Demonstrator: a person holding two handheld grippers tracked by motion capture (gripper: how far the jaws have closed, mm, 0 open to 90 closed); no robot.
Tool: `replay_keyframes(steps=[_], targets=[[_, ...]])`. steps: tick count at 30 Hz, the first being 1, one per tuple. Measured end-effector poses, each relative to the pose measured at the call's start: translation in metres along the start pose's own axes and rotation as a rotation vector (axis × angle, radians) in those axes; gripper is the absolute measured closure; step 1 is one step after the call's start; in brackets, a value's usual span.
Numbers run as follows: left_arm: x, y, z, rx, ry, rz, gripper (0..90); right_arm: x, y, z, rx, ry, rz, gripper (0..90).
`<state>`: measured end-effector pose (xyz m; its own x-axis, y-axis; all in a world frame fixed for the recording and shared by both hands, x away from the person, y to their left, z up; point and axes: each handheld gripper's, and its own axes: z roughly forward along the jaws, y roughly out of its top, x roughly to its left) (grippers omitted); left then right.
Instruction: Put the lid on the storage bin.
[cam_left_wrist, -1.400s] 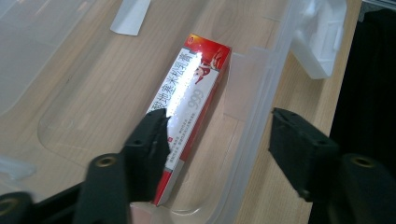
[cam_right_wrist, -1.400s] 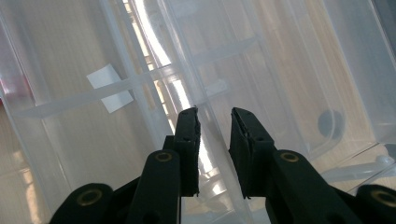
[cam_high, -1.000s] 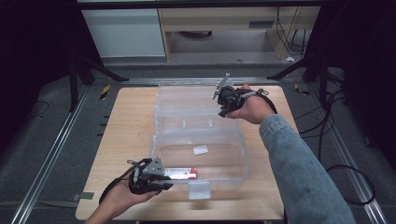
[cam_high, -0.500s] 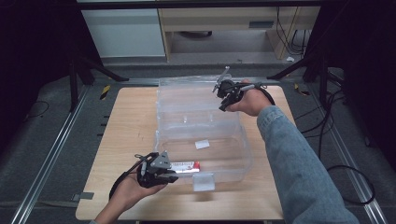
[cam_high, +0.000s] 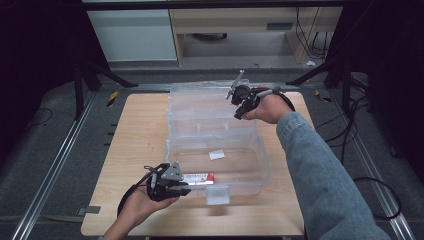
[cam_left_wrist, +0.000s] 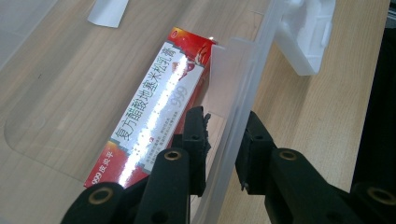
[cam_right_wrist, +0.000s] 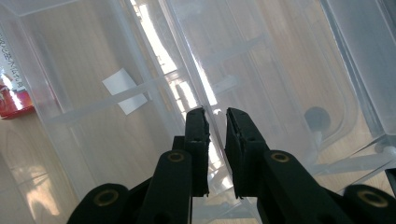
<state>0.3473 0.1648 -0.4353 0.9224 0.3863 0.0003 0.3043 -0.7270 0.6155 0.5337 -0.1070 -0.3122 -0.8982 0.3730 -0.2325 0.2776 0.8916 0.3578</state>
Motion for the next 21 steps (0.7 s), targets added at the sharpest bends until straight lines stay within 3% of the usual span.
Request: replay_keyframes(steps=[21], targets=[[-0.002,0.002,0.001,0.019,0.014,0.008,73.8,0.012,-0.004,-0.016,-0.015,0.009,-0.008,83.2]])
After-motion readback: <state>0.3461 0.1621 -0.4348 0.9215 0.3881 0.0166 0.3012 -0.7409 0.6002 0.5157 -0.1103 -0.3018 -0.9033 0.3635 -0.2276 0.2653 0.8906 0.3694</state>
